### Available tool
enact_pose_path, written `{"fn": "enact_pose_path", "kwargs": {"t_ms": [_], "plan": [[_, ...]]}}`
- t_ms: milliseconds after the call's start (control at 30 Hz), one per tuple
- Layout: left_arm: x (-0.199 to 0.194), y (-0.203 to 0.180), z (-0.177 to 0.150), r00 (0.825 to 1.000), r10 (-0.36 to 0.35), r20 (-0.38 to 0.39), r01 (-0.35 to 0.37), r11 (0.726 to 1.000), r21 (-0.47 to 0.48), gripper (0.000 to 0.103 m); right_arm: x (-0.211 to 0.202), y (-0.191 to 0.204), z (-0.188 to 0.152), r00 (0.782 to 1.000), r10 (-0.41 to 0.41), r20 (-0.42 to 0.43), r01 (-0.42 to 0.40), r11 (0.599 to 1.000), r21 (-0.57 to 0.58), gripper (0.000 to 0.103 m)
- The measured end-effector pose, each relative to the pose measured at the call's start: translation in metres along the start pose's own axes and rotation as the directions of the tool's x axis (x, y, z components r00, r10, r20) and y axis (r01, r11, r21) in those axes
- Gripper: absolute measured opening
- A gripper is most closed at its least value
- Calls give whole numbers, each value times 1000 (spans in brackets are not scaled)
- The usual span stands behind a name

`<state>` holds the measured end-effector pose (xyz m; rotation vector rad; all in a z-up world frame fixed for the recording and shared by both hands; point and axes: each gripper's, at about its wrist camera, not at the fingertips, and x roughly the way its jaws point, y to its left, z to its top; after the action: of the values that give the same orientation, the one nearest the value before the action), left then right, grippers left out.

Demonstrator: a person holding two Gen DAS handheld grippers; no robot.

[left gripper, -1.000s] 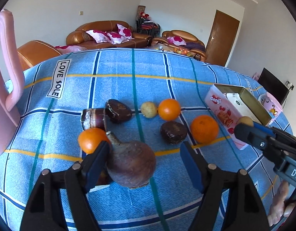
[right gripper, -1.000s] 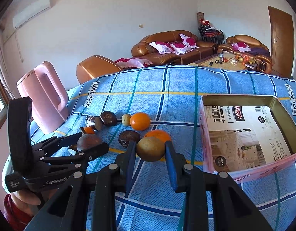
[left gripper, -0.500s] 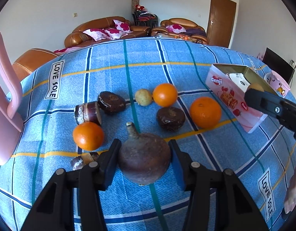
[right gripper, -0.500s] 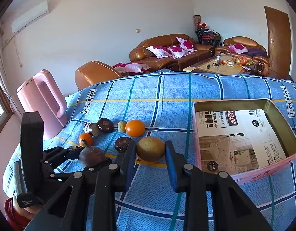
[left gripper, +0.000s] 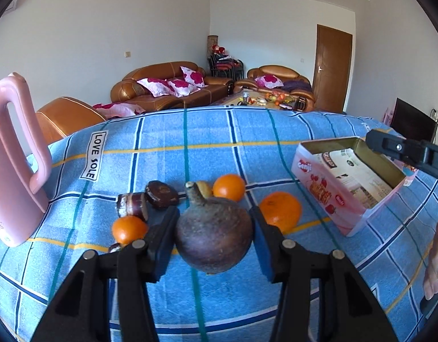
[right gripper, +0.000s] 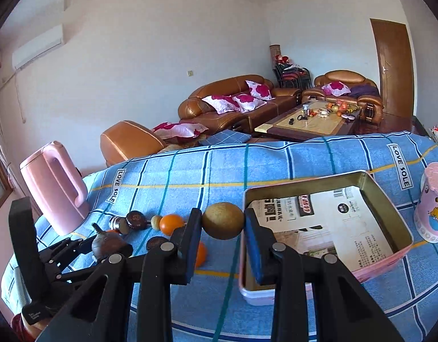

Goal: Organize fruits
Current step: 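Carry both fruits over the pink tin box and open both tools to drop them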

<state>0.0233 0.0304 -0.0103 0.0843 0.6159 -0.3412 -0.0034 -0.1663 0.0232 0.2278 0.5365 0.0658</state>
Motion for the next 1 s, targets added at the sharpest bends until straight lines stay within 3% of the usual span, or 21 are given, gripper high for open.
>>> {"fn": "enact_pose_path", "kwargs": {"t_ms": [200,433,733,1000], "plan": [[3,-40,12,998,-55,33,54,998,19,52,-6,-30,2,999,-26,30,26,999,-20,32],[14,-95,27,992,-116,39,115,992,43,52,-12,-67,5,988,-142,54,144,989,-41,32],[43,-164,35,986,-165,-9,166,982,85,52,1,-123,2,978,-206,-41,206,979,-7,32],[59,-180,31,986,-160,-58,165,981,101,51,14,-131,-2,966,-232,-111,231,973,-15,32]]}}
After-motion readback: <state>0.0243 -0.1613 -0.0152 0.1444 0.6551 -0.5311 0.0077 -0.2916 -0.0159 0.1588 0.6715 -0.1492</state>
